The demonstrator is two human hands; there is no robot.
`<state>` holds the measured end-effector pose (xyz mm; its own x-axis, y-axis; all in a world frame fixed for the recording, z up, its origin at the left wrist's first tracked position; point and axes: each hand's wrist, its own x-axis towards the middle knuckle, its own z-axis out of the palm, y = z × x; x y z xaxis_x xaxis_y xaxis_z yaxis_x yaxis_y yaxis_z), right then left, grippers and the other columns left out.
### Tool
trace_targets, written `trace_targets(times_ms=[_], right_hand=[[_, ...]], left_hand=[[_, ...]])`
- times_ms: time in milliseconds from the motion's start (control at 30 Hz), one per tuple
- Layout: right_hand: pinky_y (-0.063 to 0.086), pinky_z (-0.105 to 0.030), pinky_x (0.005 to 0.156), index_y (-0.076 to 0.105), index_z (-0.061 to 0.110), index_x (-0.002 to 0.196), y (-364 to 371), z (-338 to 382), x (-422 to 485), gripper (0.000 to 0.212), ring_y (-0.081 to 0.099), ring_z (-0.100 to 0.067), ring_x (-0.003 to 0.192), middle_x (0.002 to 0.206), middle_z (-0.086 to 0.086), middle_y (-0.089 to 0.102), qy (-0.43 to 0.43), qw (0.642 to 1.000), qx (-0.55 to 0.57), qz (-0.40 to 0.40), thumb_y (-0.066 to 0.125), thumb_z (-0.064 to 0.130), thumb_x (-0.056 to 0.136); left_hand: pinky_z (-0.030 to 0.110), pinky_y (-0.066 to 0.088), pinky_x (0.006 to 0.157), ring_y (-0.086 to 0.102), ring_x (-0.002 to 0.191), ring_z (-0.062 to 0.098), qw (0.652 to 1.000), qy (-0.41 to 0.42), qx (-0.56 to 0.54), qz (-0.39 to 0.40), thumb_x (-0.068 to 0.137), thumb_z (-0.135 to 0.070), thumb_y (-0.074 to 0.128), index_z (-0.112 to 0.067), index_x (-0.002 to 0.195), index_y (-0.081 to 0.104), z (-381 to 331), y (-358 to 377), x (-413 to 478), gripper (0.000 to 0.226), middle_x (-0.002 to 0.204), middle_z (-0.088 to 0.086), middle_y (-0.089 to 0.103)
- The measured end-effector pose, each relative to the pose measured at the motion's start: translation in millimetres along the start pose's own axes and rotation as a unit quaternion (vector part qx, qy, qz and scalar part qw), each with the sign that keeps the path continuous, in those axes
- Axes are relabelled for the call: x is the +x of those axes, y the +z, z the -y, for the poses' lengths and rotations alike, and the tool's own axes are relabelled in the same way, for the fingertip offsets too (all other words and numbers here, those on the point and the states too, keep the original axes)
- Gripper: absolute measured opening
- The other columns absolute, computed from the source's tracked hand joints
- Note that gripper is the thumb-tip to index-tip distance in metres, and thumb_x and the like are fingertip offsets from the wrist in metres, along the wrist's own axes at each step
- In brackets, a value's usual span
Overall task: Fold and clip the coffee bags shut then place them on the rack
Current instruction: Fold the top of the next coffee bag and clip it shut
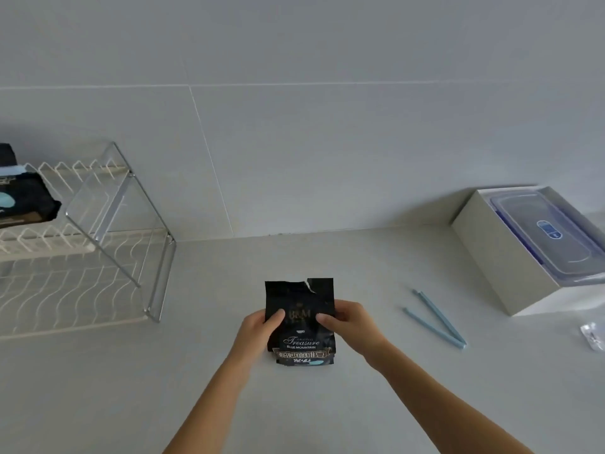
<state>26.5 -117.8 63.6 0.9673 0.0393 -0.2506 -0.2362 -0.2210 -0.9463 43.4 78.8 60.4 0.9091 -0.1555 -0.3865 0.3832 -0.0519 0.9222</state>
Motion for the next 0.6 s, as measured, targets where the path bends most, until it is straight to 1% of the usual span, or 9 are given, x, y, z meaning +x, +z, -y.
trace_targets(times_ms=[67, 133, 233, 300, 333, 367, 400, 533, 600], right_hand=[[0.055, -0.018, 0.069, 0.073, 0.029, 0.081, -4, 1, 1, 0.019, 0.072, -0.013, 0.083, 0.081, 0.007, 0.076, -0.018, 1.0, -0.007, 0.003, 0.065, 0.011, 0.084], [0.053, -0.017, 0.074, 0.073, 0.032, 0.082, -9, 4, 0, 0.025, 0.071, -0.009, 0.085, 0.084, 0.01, 0.076, -0.054, 0.998, -0.028, 0.001, 0.065, 0.008, 0.084], [0.05, -0.019, 0.072, 0.072, 0.031, 0.081, -11, 3, -4, 0.022, 0.068, 0.0, 0.08, 0.078, 0.014, 0.074, -0.066, 0.995, -0.075, -0.008, 0.067, 0.01, 0.082], [0.05, -0.026, 0.064, 0.071, 0.027, 0.077, -10, 3, -7, 0.006, 0.066, -0.001, 0.071, 0.072, 0.013, 0.072, -0.109, 0.977, -0.174, -0.051, 0.069, 0.023, 0.08], [0.051, -0.03, 0.062, 0.07, 0.023, 0.075, -10, 4, -9, 0.012, 0.064, -0.007, 0.067, 0.069, 0.01, 0.071, -0.141, 0.967, -0.203, -0.065, 0.066, 0.033, 0.079], [0.051, -0.033, 0.06, 0.067, 0.018, 0.074, -9, 5, -11, 0.025, 0.063, -0.012, 0.065, 0.067, 0.006, 0.069, -0.165, 0.96, -0.212, -0.076, 0.062, 0.042, 0.077], [0.051, -0.035, 0.059, 0.066, 0.015, 0.073, -9, 5, -11, 0.031, 0.062, -0.015, 0.064, 0.066, 0.003, 0.068, -0.173, 0.958, -0.215, -0.083, 0.06, 0.046, 0.077], [0.056, -0.04, 0.074, 0.072, 0.015, 0.087, -17, -6, -12, 0.009, 0.068, -0.01, 0.079, 0.083, 0.004, 0.075, -0.074, 0.978, -0.189, -0.053, 0.067, 0.022, 0.082], [0.057, -0.035, 0.074, 0.071, 0.023, 0.086, -21, -14, -14, 0.007, 0.068, -0.004, 0.08, 0.081, 0.009, 0.075, -0.068, 0.981, -0.172, -0.054, 0.067, 0.019, 0.082]], left_hand=[[0.007, 0.049, 0.057, 0.069, 0.074, 0.001, 1.0, 0.001, -0.001, -0.009, 0.091, -0.02, 0.057, -0.012, 0.089, 0.071, 0, 0, -3, 0.017, 0.084, -0.003, 0.076], [0.008, 0.049, 0.062, 0.069, 0.08, 0.004, 1.0, 0.015, 0.003, -0.002, 0.091, -0.022, 0.057, -0.012, 0.091, 0.071, -3, -4, -4, 0.017, 0.088, -0.001, 0.076], [0.022, 0.05, 0.068, 0.066, 0.079, 0.017, 0.998, 0.036, 0.047, -0.016, 0.092, -0.02, 0.057, -0.002, 0.089, 0.067, -3, 6, -6, 0.021, 0.082, 0.008, 0.071], [0.03, 0.046, 0.064, 0.061, 0.071, 0.02, 0.994, 0.057, 0.052, -0.078, 0.091, -0.019, 0.057, -0.001, 0.079, 0.064, 1, 17, -9, 0.023, 0.072, 0.009, 0.064], [0.029, 0.047, 0.06, 0.063, 0.067, 0.018, 0.992, 0.07, 0.038, -0.098, 0.091, -0.02, 0.057, -0.005, 0.077, 0.065, 1, 20, -10, 0.022, 0.069, 0.007, 0.066], [0.026, 0.049, 0.056, 0.064, 0.065, 0.014, 0.991, 0.084, 0.024, -0.104, 0.091, -0.022, 0.057, -0.011, 0.076, 0.067, 0, 20, -11, 0.02, 0.067, 0.003, 0.068], [0.024, 0.05, 0.053, 0.065, 0.063, 0.012, 0.991, 0.09, 0.021, -0.101, 0.09, -0.024, 0.058, -0.014, 0.075, 0.067, -1, 20, -12, 0.021, 0.065, 0.0, 0.068], [0.034, 0.047, 0.062, 0.063, 0.069, 0.022, 0.989, 0.064, 0.103, -0.087, 0.091, -0.023, 0.057, -0.006, 0.073, 0.062, 12, 30, -14, 0.025, 0.069, 0.006, 0.066], [0.038, 0.051, 0.065, 0.066, 0.072, 0.025, 0.988, 0.072, 0.098, -0.091, 0.091, -0.022, 0.057, -0.006, 0.078, 0.064, 16, 36, -13, 0.021, 0.073, 0.009, 0.069]])
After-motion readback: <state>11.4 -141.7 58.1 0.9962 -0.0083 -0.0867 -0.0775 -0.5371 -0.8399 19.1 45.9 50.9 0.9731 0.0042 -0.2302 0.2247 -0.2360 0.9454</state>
